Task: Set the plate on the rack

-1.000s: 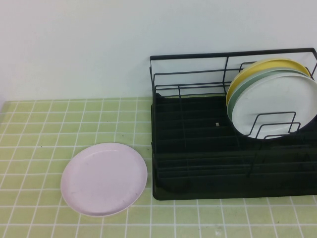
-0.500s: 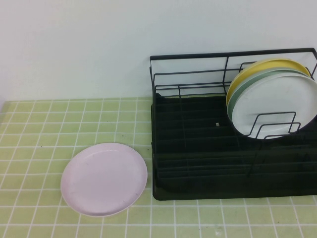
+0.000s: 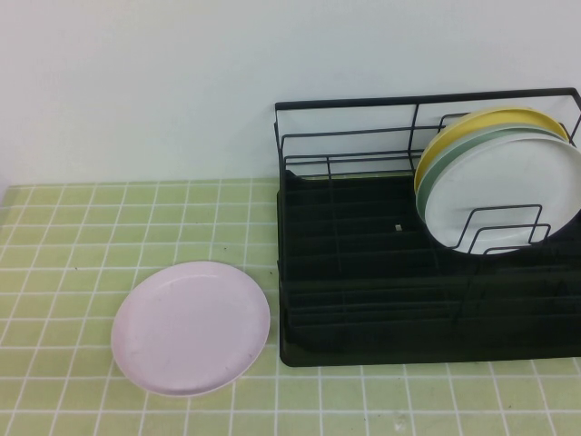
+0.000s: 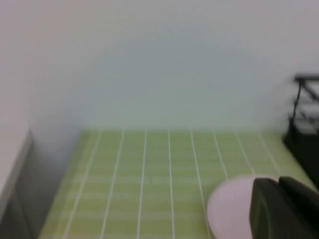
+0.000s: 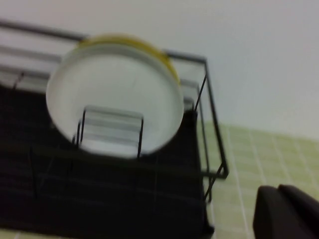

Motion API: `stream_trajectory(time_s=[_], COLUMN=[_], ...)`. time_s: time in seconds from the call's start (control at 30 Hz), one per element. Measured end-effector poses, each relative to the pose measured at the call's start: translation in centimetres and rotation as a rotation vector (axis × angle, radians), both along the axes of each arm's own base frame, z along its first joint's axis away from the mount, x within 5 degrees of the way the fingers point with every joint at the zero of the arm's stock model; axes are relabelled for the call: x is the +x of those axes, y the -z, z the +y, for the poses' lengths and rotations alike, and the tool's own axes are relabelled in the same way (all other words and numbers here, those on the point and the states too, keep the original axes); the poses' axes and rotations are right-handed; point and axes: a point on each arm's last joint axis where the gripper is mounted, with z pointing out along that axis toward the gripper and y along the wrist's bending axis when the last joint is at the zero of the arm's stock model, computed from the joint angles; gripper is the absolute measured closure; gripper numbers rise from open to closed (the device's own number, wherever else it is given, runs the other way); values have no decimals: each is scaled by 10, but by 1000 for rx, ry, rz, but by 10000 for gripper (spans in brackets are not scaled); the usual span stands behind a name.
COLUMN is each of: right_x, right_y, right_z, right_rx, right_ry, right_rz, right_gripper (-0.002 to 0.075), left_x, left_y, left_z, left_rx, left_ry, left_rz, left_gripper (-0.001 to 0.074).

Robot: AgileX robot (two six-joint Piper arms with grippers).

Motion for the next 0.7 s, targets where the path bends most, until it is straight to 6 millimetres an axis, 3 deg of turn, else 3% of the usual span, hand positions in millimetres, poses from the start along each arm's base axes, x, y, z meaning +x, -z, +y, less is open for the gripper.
stream_trajectory(time_s=[0.23,0.47,0.6,0.7], right_x=[31,42,42,41], right_y=[13,21,21,21], right_z=[1,2,3,6], right_rx=[7,28,69,132], right_ry=[-10,-16,-18,-21], right_rz=[168,242,240,250], right_gripper=[727,727,727,727], left_x=[31,70,93,110], left_y=[-14,-47,-60,-66], left_z=[-3,-6,-9,-12], left_rx=[5,-37,-74,-102], left_ry=[35,68,93,113], left_rz=[352,496,529,554], left_gripper=[734,720,554,346])
